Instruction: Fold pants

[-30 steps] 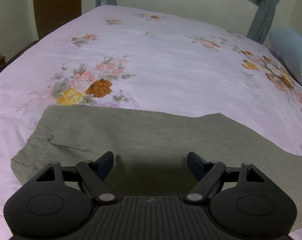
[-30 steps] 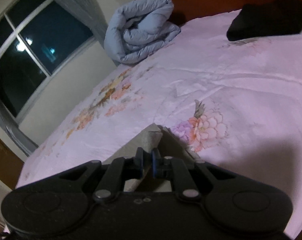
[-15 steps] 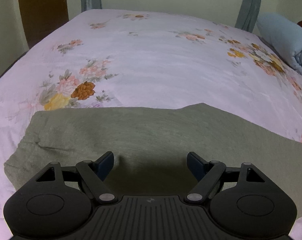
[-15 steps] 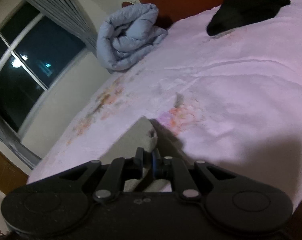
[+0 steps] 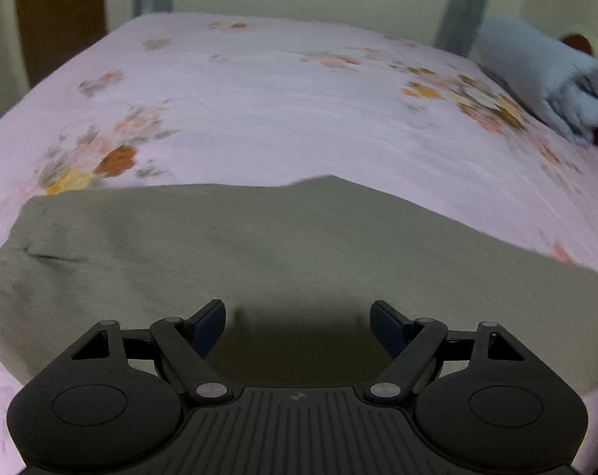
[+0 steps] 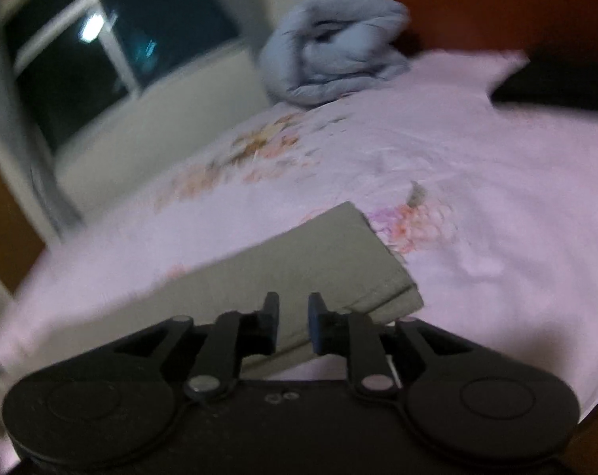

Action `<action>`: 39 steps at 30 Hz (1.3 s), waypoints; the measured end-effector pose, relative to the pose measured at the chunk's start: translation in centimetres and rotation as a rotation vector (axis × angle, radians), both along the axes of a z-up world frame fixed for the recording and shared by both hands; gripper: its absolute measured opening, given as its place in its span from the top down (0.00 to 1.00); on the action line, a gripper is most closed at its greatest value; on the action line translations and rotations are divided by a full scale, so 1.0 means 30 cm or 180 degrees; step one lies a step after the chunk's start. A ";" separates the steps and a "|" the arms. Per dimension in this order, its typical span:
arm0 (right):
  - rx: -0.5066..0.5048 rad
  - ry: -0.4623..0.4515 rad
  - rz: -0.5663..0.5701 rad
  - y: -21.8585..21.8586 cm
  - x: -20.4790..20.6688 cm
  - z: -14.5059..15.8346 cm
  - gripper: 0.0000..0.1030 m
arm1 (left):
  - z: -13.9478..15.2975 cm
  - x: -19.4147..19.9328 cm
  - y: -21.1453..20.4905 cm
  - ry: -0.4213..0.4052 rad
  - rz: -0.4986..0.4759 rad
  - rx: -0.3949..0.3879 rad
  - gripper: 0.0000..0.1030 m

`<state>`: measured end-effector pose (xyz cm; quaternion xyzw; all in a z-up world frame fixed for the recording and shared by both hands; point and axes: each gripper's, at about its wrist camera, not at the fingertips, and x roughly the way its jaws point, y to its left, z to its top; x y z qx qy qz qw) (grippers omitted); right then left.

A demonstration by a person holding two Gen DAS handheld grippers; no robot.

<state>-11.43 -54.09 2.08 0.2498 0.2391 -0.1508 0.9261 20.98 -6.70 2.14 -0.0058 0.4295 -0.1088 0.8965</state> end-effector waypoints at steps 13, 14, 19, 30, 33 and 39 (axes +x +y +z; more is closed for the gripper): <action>0.1665 -0.0062 -0.0146 -0.030 0.054 -0.157 0.92 | 0.034 -0.117 -0.053 0.0009 -0.0142 -0.0175 0.22; 0.1753 -0.0059 -0.0170 -0.039 0.055 -0.169 0.93 | 0.036 -0.115 -0.045 0.0010 -0.0118 -0.0186 0.22; 0.1686 -0.0024 -0.0189 -0.042 0.080 -0.172 0.99 | 0.036 -0.107 -0.017 0.0006 -0.0068 -0.0215 0.22; 0.1215 -0.0024 -0.0163 0.022 0.073 -0.096 1.00 | -0.025 -0.130 0.029 0.0108 0.0025 -0.0237 0.23; 0.1170 -0.0039 -0.0166 0.022 0.051 -0.086 1.00 | -0.045 -0.144 0.038 0.0157 0.0018 -0.0251 0.22; 0.1141 0.0120 -0.0223 0.015 0.058 -0.118 1.00 | -0.058 -0.181 0.040 0.0171 -0.0016 -0.0288 0.22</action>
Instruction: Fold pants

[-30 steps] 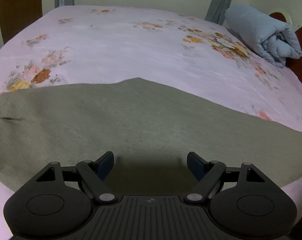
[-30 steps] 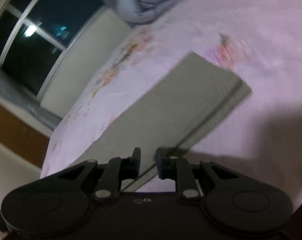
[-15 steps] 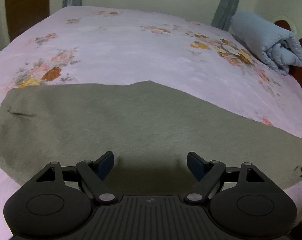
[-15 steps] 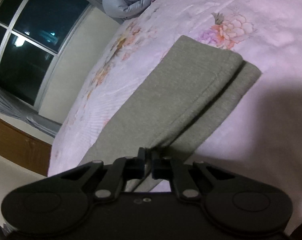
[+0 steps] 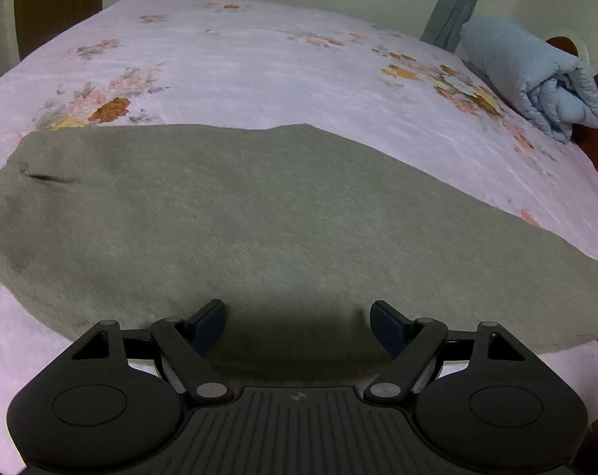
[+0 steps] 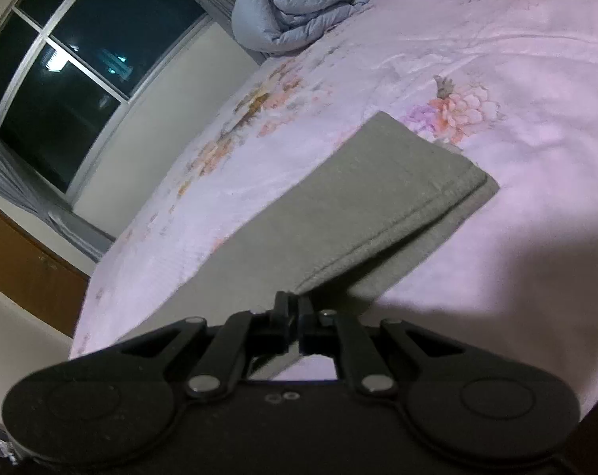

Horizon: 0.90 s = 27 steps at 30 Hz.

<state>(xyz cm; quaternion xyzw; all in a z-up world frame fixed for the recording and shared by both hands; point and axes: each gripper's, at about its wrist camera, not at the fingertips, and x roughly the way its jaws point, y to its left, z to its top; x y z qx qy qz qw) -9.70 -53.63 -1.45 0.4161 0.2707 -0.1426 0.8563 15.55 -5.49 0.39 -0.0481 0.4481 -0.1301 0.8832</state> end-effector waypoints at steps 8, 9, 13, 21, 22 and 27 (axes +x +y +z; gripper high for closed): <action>-0.0041 0.0068 -0.0004 -0.026 0.022 0.004 1.00 | -0.034 -0.039 -0.074 0.0432 0.0172 -0.0503 0.23; -0.0023 0.0048 -0.0008 -0.027 0.019 0.003 1.00 | -0.041 -0.043 -0.085 0.0521 0.0219 -0.0633 0.23; 0.0080 0.0015 -0.0008 -0.039 0.013 -0.013 1.00 | -0.078 -0.076 -0.129 0.0792 0.0590 -0.0975 0.29; 0.0133 -0.0050 0.0081 -0.057 0.002 -0.013 1.00 | -0.170 -0.104 -0.183 0.1097 0.1104 -0.1756 0.65; 0.0149 -0.0062 0.0079 -0.061 -0.003 -0.014 1.00 | -0.177 -0.106 -0.182 0.1101 0.1143 -0.1872 0.67; 0.0207 -0.0112 0.0076 -0.078 -0.021 -0.020 1.00 | -0.200 -0.102 -0.214 0.1105 0.1211 -0.1839 0.68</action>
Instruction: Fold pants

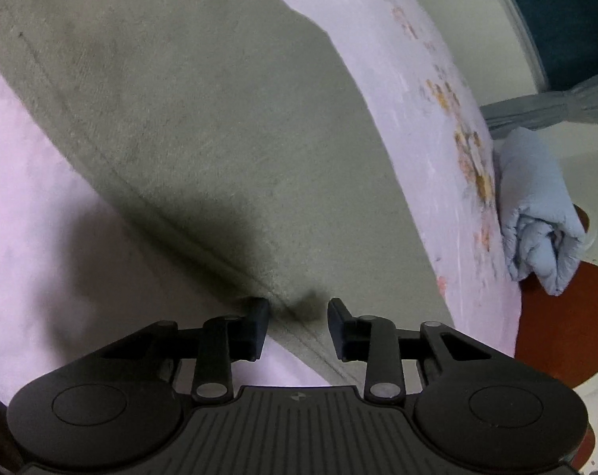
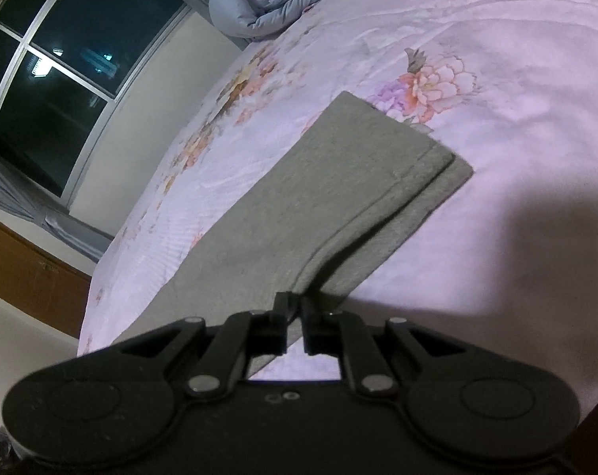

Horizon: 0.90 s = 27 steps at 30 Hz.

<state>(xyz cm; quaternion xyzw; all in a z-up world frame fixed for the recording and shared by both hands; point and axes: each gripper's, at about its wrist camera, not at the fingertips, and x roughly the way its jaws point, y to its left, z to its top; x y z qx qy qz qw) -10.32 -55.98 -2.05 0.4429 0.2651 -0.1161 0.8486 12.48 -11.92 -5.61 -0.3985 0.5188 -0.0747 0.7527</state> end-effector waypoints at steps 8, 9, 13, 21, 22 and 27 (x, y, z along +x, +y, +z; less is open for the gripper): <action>0.0051 0.0004 -0.0027 -0.010 0.001 -0.005 0.97 | -0.031 -0.001 -0.003 0.0054 0.0124 -0.0018 0.75; 0.0039 0.0005 -0.0031 -0.010 0.002 -0.005 0.97 | -0.040 -0.005 0.001 0.0043 0.0141 -0.0025 0.75; 0.0200 -0.0029 -0.0082 -0.030 0.012 -0.029 0.97 | -0.072 0.028 0.020 0.0051 0.0238 -0.0090 0.79; 0.0586 -0.0221 -0.0365 -0.076 -0.002 -0.066 0.97 | -0.055 0.028 0.028 -0.0156 0.0188 -0.0134 0.95; 0.0590 -0.0219 -0.0388 -0.080 -0.001 -0.070 0.97 | -0.051 0.028 0.034 -0.0165 0.0176 -0.0149 0.95; 0.0255 -0.0380 -0.0425 -0.063 -0.016 -0.003 1.00 | -0.004 0.020 0.058 -0.0264 0.0127 -0.0211 0.95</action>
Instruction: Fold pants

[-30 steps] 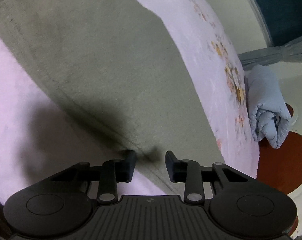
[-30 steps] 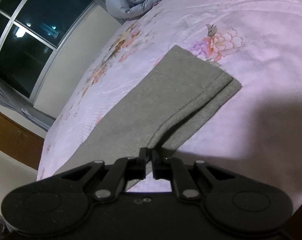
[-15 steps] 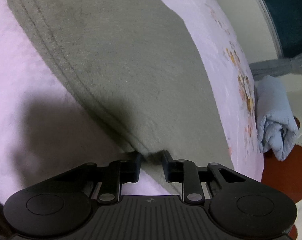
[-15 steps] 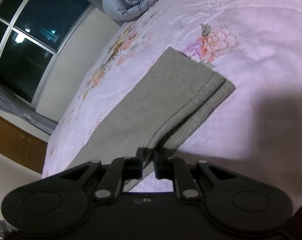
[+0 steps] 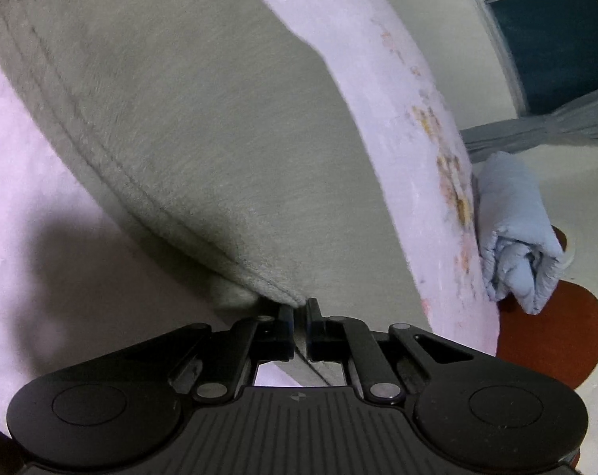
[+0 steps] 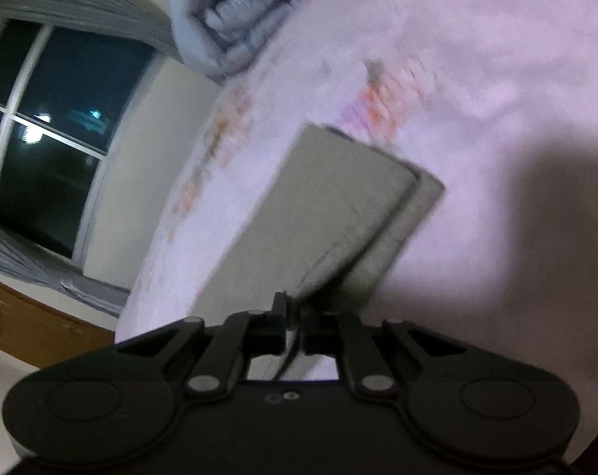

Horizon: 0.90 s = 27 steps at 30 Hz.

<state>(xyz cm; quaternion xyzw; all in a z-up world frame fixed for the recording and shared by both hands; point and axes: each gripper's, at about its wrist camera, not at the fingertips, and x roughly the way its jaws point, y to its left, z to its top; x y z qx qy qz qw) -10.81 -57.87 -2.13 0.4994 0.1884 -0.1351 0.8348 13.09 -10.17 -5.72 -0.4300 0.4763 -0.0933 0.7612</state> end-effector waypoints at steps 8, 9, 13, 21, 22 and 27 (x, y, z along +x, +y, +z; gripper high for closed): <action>-0.0075 0.0272 0.0045 -0.017 0.001 -0.056 1.00 | -0.052 -0.015 0.011 0.0100 -0.0076 0.0133 0.95; -0.0092 0.0246 0.0045 -0.017 -0.003 -0.051 1.00 | -0.048 -0.015 0.015 0.0088 -0.0077 0.0134 0.95; -0.0067 0.0290 0.0026 -0.027 0.007 -0.065 1.00 | -0.068 0.000 0.010 0.0181 -0.0092 0.0148 0.92; 0.0144 0.0000 -0.0646 -0.089 -0.197 -0.051 0.37 | 0.116 -0.092 0.073 -0.0251 -0.0478 0.0473 0.30; 0.0155 -0.0017 -0.0632 -0.093 -0.198 -0.052 0.35 | 0.144 -0.077 0.071 -0.0323 -0.0548 0.0568 0.29; 0.0320 -0.0082 -0.0639 -0.128 -0.138 -0.078 0.35 | 0.283 -0.007 -0.032 -0.0936 -0.0829 0.1487 0.24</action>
